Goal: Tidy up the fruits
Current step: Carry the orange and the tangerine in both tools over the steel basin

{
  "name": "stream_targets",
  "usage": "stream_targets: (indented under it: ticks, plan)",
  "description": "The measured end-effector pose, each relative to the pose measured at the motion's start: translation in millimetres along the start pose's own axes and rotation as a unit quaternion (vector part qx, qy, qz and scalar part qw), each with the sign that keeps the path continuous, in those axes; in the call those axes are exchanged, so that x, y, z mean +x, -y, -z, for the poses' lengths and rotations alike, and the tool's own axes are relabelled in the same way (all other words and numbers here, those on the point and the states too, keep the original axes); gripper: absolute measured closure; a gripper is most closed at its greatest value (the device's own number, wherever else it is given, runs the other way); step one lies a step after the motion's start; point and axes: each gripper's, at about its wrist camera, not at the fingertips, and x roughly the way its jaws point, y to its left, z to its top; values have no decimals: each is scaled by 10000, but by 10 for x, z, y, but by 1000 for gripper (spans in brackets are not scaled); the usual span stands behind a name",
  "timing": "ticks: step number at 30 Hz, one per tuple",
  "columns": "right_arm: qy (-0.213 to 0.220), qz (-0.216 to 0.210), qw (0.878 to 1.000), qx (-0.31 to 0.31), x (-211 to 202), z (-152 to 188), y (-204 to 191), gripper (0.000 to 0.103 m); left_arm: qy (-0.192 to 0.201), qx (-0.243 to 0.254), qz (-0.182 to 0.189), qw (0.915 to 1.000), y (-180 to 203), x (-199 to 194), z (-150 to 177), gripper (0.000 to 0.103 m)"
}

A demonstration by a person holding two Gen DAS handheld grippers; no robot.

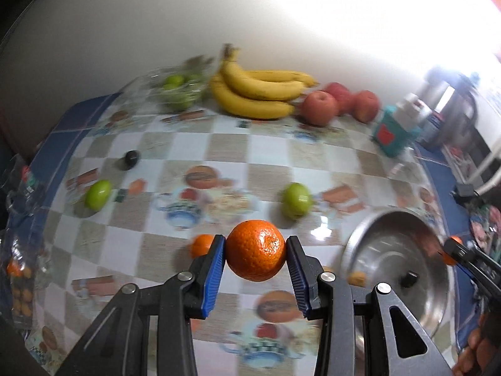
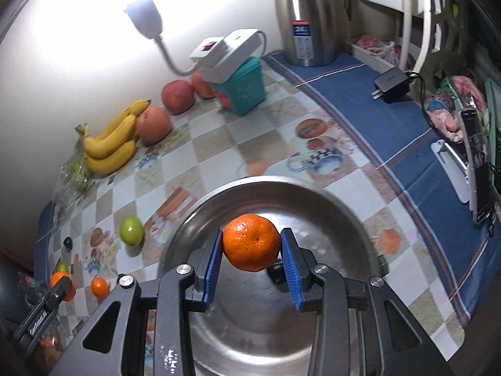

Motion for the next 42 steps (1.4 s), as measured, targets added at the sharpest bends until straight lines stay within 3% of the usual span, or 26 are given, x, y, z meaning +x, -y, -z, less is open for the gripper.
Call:
stream_targets:
  ticks: [8, 12, 24, 42]
  plan:
    - [13, -57, 9994, 338, -19, -81, 328, 64, -135, 623, 631, 9960, 712, 33, 173, 61]
    - [44, -112, 9990, 419, -69, -100, 417, 64, -296, 937, 772, 9922, 1006, 94, 306, 61]
    - [-360, -53, 9984, 427, 199, -46, 455, 64, -583, 1508, 677, 9845, 1344, 333, 565, 61]
    - [-502, -162, 9977, 430, 539, -76, 470, 64, -935, 1771, 553, 9782, 1535, 581, 718, 61]
